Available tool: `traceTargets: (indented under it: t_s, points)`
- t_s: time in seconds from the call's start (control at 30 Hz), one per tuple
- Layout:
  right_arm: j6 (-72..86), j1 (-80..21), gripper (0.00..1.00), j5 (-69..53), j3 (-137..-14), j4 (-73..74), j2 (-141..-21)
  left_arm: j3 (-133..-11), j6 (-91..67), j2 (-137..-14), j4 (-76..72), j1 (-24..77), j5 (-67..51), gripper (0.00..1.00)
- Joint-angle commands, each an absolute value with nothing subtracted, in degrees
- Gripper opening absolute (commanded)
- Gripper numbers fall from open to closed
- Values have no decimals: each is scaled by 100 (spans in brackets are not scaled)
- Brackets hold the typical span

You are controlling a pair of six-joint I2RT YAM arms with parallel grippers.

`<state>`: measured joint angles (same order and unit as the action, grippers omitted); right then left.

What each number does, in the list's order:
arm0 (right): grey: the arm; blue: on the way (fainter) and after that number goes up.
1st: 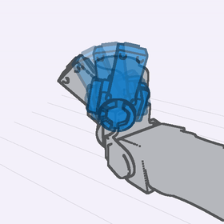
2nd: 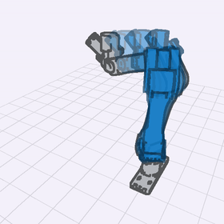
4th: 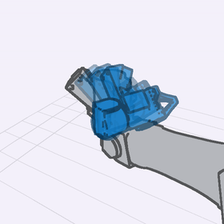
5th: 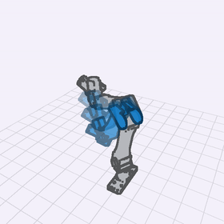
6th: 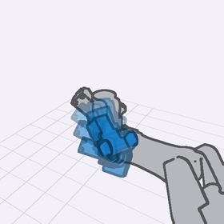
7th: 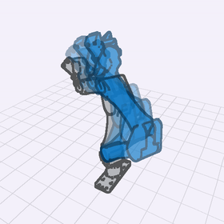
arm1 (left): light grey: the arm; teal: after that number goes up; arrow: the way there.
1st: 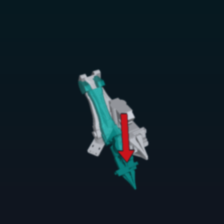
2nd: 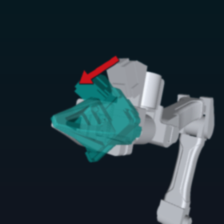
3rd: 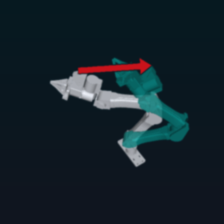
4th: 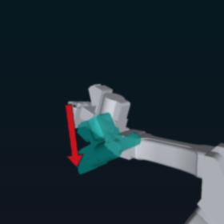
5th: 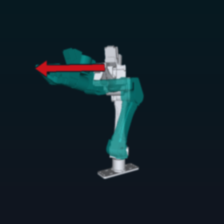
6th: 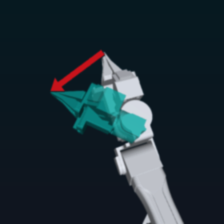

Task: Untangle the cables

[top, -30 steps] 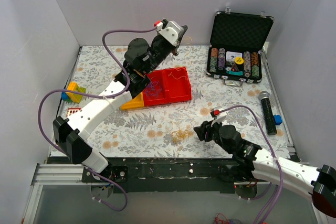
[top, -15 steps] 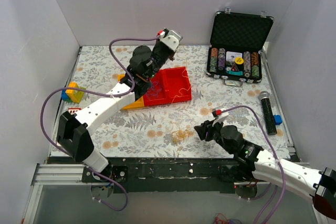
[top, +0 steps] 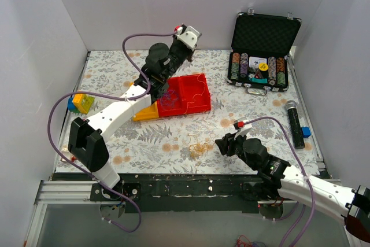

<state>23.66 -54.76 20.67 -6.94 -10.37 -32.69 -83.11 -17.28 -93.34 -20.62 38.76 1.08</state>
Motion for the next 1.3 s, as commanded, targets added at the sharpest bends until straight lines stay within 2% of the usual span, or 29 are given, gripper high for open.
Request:
traceTargets:
  t_s: [0.0, 0.33, 1.27]
  points:
    - [2347, -5493, 49, 2162, -738, -1222, -3348, -9034, -2188, -9018, -1688, 3867, -500, 0]
    - [2347, -5493, 49, 2188, -738, -1274, -3498, -9800, -2399, -8956, -1222, 3876, -1002, 0]
    - [2364, -5484, 49, 2162, -729, -1266, -3489, -8649, -1556, -9343, -2074, 3656, -334, 0]
